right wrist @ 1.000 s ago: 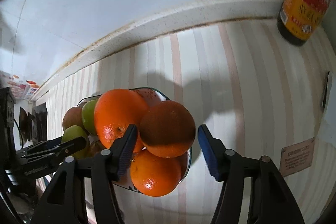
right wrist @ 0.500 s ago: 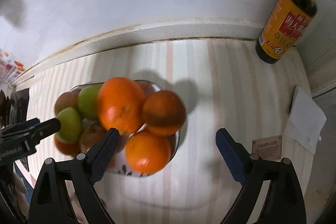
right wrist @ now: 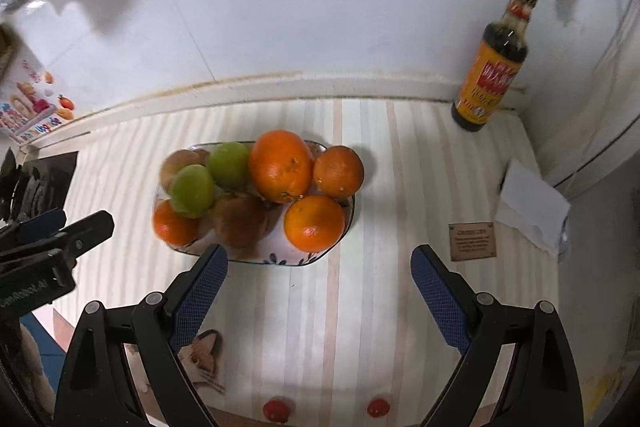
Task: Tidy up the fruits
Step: 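Lift both open tools away from the plate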
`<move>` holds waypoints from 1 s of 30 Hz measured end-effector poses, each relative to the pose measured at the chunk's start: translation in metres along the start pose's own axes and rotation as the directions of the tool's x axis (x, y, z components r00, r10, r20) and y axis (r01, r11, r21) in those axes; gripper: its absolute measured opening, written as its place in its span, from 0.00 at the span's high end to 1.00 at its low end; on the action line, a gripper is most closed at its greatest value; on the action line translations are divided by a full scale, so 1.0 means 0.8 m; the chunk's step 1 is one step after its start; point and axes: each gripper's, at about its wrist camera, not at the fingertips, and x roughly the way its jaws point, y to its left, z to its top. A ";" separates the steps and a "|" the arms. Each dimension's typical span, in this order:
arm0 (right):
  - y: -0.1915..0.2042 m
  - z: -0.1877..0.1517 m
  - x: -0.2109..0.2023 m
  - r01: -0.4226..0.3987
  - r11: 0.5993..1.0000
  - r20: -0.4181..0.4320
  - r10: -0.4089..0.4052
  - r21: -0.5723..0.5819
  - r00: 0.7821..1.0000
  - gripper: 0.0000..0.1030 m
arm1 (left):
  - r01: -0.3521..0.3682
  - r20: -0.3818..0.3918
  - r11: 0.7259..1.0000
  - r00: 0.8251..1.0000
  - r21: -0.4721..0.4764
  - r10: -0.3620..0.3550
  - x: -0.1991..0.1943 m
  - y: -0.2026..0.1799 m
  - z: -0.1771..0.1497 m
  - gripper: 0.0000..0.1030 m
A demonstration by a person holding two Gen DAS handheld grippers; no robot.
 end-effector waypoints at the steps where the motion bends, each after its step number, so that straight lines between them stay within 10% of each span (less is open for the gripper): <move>1: 0.000 -0.004 -0.012 -0.001 1.000 0.017 0.001 0.004 1.000 0.08 | -0.002 0.020 1.000 1.000 0.005 0.002 -0.013 -0.001 -0.005 0.16; 30: 0.031 -0.107 -0.285 -0.014 1.000 0.296 0.018 -0.013 0.955 0.08 | 0.026 0.310 0.997 0.950 0.075 -0.048 -0.232 0.001 -0.103 0.16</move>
